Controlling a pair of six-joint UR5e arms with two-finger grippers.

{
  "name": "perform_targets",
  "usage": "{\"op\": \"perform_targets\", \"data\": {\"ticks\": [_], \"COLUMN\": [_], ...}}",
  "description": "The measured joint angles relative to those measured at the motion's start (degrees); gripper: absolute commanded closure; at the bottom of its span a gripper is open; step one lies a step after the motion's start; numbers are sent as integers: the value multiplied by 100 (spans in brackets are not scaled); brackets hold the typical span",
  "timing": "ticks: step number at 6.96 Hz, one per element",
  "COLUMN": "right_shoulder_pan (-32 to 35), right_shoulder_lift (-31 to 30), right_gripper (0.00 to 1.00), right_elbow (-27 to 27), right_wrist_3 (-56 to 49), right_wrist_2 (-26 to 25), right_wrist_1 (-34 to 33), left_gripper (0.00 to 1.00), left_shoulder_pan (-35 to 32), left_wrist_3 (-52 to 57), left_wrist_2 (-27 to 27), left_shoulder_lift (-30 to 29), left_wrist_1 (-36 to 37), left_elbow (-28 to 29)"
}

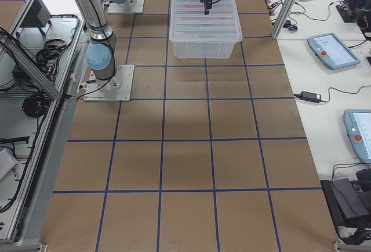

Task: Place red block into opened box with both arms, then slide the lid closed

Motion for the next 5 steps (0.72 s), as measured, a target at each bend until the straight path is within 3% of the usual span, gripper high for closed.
{"op": "perform_targets", "data": {"ticks": [5], "right_shoulder_pan": [3], "right_shoulder_lift": [-7], "right_gripper": [0], "right_elbow": [5], "right_wrist_3": [2], "right_wrist_2": [0], "right_wrist_1": [5], "left_gripper": [0], "left_shoulder_pan": [0], "left_wrist_3": [-1], "left_wrist_2": [-10], "left_shoulder_lift": [-2], "left_wrist_1": [-119], "left_elbow": [3]}}
